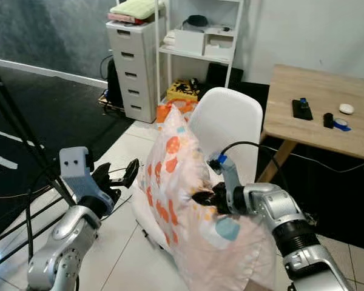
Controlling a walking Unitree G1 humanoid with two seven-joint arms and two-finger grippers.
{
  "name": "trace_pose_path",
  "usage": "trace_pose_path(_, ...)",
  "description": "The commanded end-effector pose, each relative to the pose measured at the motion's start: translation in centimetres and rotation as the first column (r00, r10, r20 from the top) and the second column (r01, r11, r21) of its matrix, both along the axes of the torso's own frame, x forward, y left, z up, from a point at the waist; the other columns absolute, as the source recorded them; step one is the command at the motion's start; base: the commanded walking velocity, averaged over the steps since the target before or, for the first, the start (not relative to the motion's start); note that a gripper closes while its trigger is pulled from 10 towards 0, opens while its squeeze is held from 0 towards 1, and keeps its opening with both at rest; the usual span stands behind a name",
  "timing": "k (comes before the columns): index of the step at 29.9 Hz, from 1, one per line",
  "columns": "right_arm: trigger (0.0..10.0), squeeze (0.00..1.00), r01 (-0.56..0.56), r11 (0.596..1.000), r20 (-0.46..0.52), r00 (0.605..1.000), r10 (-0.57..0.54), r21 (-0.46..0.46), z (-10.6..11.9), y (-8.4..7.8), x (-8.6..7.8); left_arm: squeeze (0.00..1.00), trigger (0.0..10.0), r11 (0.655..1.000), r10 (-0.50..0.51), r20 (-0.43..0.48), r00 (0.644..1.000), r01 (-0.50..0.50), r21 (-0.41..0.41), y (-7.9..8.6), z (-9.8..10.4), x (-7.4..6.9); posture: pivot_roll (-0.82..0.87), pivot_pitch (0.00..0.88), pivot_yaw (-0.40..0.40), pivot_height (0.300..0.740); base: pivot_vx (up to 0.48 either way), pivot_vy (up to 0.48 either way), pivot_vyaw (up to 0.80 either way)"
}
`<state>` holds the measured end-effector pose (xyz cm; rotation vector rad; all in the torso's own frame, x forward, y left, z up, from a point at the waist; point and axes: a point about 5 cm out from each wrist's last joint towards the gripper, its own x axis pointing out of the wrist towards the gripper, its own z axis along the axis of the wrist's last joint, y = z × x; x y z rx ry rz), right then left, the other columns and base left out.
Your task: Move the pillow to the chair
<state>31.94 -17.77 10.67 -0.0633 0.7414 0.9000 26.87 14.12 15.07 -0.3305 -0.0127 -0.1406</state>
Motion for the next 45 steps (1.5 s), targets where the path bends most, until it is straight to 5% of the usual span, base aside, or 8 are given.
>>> trace_pose_path(1, 10.0, 0.0, 0.009, 0.998, -0.026, 1.0, -0.01, -0.062, -0.4, -1.0, -0.2, 0.0, 10.0, 1.0, -0.008, -0.004, 1.0, 0.008, -0.008, 0.0, 0.0, -0.2, -0.21, 0.027, -0.027, 0.74, 0.0, 0.0, 0.0)
trace_pose_path(6, 10.0, 0.0, 0.101, 0.939, -0.026, 0.993, -0.116, -0.33, -0.7, -6.2, -0.6, 0.0, 10.0, 1.0, -0.005, -0.005, 1.0, 0.005, -0.013, 0.1, 0.0, -0.3, -0.21, 0.023, -0.029, 0.74, 0.0, 0.0, 0.0)
trace_pose_path(8, 10.0, 0.0, 0.208, 0.837, 0.128, 0.978, -0.166, -0.506, -0.5, -8.7, 0.3, 0.0, 10.0, 1.0, -0.009, -0.009, 1.0, 0.009, -0.017, -0.1, -0.1, -0.3, -0.21, 0.022, -0.024, 0.74, 0.0, 0.0, 0.0)
trace_pose_path(20, 10.0, 0.0, 0.454, 0.79, 0.401, 0.869, -0.291, -0.412, 1.9, -8.1, 3.8, 0.0, 10.0, 1.0, -0.015, -0.01, 1.0, 0.015, -0.016, 0.1, 0.1, -0.4, -0.2, 0.027, -0.013, 0.74, 0.0, 0.0, 0.0)
trace_pose_path(29, 10.0, 0.0, 0.431, 0.683, 0.298, 0.902, -0.313, -0.589, -0.3, -10.8, 2.1, 0.0, 10.0, 0.999, -0.004, -0.003, 1.0, 0.004, -0.045, 0.4, 0.6, -0.5, -0.18, 0.043, -0.012, 0.74, 0.0, 0.0, 0.0)
trace_pose_path(34, 10.0, 0.0, 0.39, 0.711, 0.24, 0.921, -0.307, -0.585, -0.9, -10.5, 1.7, 0.0, 10.0, 0.998, 0.003, 0.0, 1.0, -0.003, -0.067, 0.7, 0.9, -0.6, -0.19, 0.051, -0.005, 0.74, 0.0, 0.0, 0.0)
trace_pose_path(39, 10.0, 0.0, 0.33, 0.841, 0.173, 0.944, -0.282, -0.429, -0.7, -6.9, 2.5, 0.0, 10.0, 0.998, -0.008, -0.019, 1.0, 0.007, -0.065, 0.9, 0.6, -0.9, -0.19, 0.059, 0.014, 0.74, 0.0, 0.0, 0.0)
trace_pose_path(45, 10.0, 0.0, 0.391, 0.771, 0.227, 0.92, -0.319, -0.503, -0.5, -8.8, 2.5, 0.0, 10.0, 0.998, -0.021, -0.018, 1.0, 0.02, -0.061, 0.9, 0.8, -0.8, -0.19, 0.068, 0.026, 0.74, 0.0, 0.0, 0.0)
